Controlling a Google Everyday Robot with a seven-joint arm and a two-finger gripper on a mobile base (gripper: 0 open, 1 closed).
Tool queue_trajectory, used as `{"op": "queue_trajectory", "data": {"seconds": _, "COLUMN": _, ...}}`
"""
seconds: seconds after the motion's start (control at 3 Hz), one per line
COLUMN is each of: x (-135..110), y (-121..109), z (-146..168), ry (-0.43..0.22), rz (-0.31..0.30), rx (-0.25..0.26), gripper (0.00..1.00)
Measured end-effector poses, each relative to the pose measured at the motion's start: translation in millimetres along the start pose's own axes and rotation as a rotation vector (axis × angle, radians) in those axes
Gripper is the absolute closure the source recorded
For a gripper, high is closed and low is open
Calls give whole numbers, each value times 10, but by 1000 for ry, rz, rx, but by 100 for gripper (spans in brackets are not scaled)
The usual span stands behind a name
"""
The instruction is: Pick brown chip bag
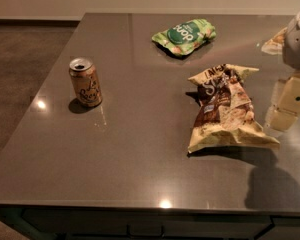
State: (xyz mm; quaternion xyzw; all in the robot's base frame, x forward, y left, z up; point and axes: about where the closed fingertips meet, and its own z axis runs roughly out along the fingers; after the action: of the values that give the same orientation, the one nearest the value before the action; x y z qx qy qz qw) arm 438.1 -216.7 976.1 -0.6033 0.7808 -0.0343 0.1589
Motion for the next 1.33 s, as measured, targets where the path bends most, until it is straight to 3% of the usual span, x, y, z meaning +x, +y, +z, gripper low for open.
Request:
{"op": "queue_trajectory", "data": {"seconds": 0.33, "x": 0, "y": 0, "z": 0, "ry": 0, "rz": 0, "rx": 0, "gripper": 0}}
{"op": "queue_trajectory", "data": {"seconds": 0.67, "x": -49, "y": -80, "z": 69, "ry": 14, "rz": 47, "rx": -10, "gripper": 0}}
{"op": "queue_trajectory", "data": {"seconds": 1.0, "x": -79, "y": -212, "z": 250, "ry": 35, "rz": 120, "rx": -19, "gripper": 0}}
{"op": "queue_trajectory", "data": {"seconds": 1.33, "x": -36, "y": -378, "z": 493, "ry": 76, "rz": 290, "rx": -6, "gripper": 0}}
